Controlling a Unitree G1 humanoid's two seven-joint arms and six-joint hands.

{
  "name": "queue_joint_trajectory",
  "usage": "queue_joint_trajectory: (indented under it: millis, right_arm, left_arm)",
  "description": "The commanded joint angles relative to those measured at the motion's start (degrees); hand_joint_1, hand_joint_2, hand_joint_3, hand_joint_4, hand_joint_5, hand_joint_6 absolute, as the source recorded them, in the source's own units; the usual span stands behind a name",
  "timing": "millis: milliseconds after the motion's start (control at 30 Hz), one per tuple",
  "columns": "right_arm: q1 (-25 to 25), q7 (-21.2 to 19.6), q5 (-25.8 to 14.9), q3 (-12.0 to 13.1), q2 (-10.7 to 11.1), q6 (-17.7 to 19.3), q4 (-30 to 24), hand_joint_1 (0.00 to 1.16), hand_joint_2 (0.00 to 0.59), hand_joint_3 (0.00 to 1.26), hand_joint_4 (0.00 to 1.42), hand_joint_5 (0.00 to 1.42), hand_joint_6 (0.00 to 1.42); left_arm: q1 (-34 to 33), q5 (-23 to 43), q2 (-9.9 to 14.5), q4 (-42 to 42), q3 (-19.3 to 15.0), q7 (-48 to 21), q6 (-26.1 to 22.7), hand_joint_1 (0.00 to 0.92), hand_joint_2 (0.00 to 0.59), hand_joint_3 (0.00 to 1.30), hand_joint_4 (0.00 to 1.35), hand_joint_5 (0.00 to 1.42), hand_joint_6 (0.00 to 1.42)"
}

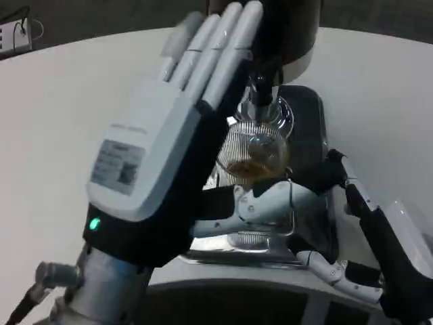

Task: Grasp the cup under the faucet to collect the drink, then remove the cup.

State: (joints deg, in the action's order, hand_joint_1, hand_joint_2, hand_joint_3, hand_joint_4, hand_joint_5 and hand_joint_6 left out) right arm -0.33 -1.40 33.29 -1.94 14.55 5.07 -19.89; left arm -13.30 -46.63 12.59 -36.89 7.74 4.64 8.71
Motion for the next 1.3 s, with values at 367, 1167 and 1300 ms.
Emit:
queue_joint_trajectory:
  millis: [367, 1167, 1300]
  right_arm:
    - [-0.8, 0.1, -2.2, -0.9, 1.3, 1.4, 1.4, 0.5, 0.278, 0.0, 0.04, 0.11, 0.27]
    - [-4.6, 0.6, -12.3, -0.8, -0.9, 1.8, 4.8, 0.6, 0.24, 0.0, 0.04, 0.12, 0.29]
    - [-6.8, 0.1, -12.9, -1.0, -1.4, 2.4, 6.6, 0.61, 0.232, 0.0, 0.03, 0.11, 0.27]
  left_arm:
    - [6.0, 12.4, -7.5, 5.1, -4.1, 5.9, 0.2, 0.0, 0.145, 0.0, 0.0, 0.04, 0.0]
    - [35.2, 14.4, -7.7, 6.8, -6.8, 10.6, 10.3, 0.0, 0.142, 0.0, 0.0, 0.04, 0.0]
    - [38.6, 14.0, -7.2, 7.8, -7.5, 11.1, 12.1, 0.0, 0.143, 0.0, 0.0, 0.05, 0.0]
